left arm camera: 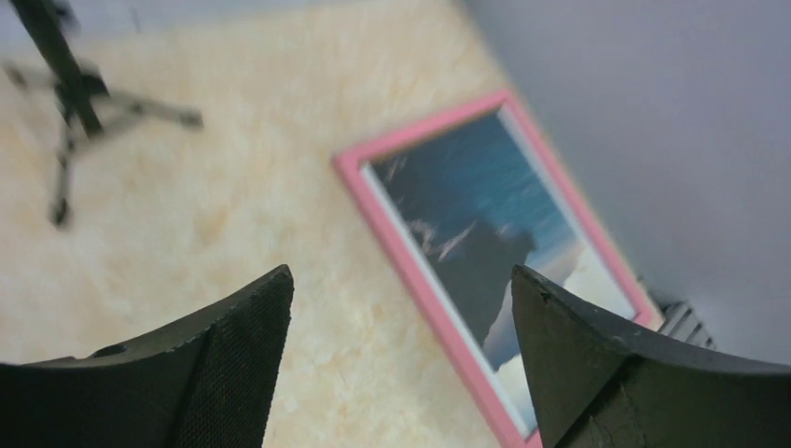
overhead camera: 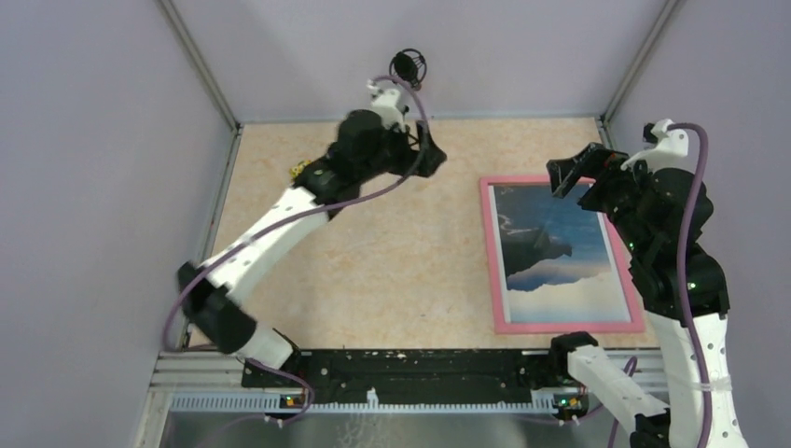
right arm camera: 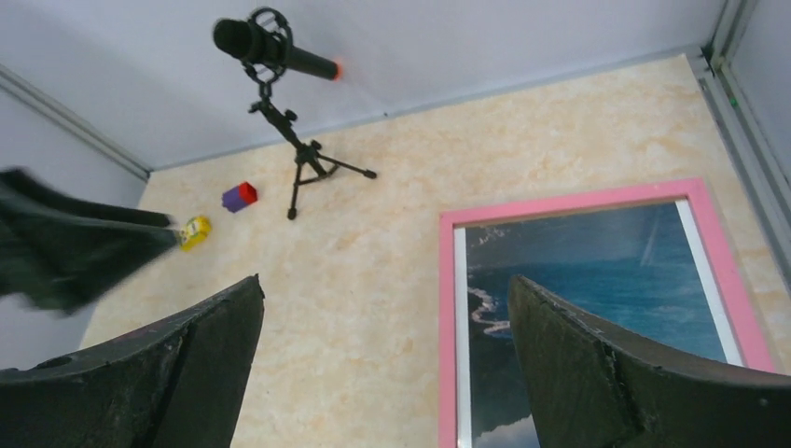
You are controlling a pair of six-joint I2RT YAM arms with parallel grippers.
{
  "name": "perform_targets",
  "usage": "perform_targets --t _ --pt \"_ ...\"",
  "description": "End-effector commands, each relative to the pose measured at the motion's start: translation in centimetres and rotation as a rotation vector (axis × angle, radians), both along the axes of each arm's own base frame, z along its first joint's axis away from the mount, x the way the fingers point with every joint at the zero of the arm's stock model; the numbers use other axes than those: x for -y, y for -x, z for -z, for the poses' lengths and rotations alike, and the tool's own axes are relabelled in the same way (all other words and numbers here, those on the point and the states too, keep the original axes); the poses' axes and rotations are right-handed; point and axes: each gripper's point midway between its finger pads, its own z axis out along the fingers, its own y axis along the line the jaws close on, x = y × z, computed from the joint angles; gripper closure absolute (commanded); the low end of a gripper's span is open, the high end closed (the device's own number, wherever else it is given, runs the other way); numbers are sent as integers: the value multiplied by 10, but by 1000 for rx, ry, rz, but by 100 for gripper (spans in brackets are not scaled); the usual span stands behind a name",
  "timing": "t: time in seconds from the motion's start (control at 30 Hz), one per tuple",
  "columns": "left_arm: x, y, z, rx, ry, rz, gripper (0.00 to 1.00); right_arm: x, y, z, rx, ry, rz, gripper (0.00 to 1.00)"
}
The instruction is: Put the photo into the frame
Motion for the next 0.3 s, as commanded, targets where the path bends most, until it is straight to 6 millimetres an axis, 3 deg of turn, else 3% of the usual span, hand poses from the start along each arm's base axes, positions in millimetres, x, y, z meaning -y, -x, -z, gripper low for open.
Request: perform_targets --t 0.0,0.13,0.27 --pt "-66 60 -172 480 78 4 6 0 21 -49 156 29 -48 1" --pt "-117 112 -252 712 120 -23 1 3 30 -67 232 44 -46 1" --pt "-153 151 -292 855 174 -52 1 4 35 -81 279 42 -43 1"
